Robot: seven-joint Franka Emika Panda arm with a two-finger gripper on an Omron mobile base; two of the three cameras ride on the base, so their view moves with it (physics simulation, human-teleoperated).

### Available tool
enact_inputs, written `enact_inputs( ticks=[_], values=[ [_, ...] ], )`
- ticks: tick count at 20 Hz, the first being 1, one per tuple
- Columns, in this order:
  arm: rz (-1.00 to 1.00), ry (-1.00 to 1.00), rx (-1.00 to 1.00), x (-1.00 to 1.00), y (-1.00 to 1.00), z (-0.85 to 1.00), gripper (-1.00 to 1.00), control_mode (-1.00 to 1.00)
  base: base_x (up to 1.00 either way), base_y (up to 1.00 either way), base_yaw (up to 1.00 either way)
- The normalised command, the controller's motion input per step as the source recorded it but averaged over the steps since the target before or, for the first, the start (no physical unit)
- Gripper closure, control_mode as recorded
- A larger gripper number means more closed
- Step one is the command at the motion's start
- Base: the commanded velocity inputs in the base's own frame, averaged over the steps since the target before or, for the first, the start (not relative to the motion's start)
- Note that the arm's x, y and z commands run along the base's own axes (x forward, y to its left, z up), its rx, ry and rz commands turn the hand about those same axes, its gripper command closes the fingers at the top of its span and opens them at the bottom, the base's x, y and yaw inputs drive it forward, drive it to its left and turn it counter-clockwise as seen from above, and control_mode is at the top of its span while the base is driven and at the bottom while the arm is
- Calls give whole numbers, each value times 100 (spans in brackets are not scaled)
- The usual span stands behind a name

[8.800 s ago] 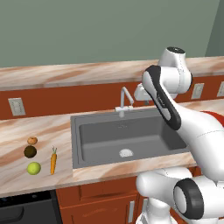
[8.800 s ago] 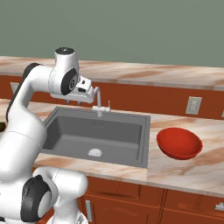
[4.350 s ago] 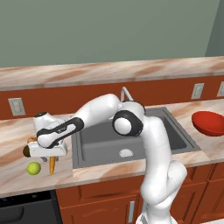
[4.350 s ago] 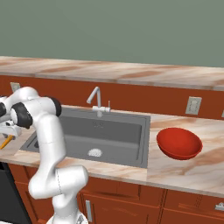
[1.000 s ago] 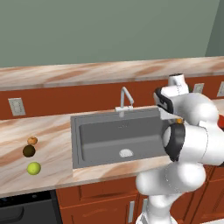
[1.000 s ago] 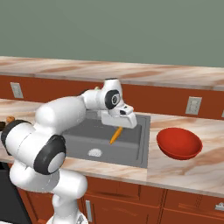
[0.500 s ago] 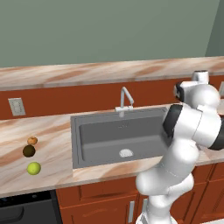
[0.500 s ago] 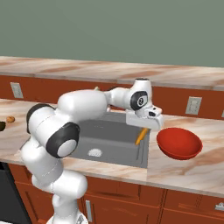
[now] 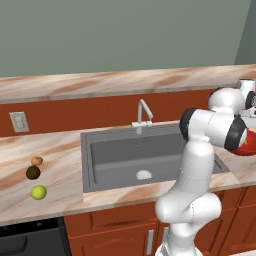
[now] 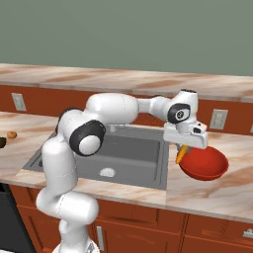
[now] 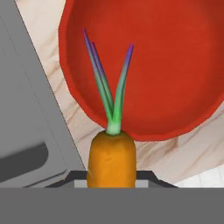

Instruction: There is a mixed pile of frozen fruits and vegetables on the counter. Locate all the frozen vegetables and place the items in a bowl on the counter. Take all the frozen fruits and defrost them in a running sink.

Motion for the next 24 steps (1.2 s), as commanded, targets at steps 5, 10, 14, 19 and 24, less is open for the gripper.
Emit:
enact_inputs(
  ticks=[5,10,14,19,24],
  values=[
    [1,-1,0,28,-33,-44,100,-100,0,0,0],
    [1,-5,0,43,-48,-47,100,-100,0,0,0],
    [0,-6,0,13,-33,-37,100,-100,0,0,0],
    [1,0,1,0,-21,-42,-100,-100,0,0,0],
    [1,0,0,6,-1,-5,-100,-100,0,0,0]
  ],
)
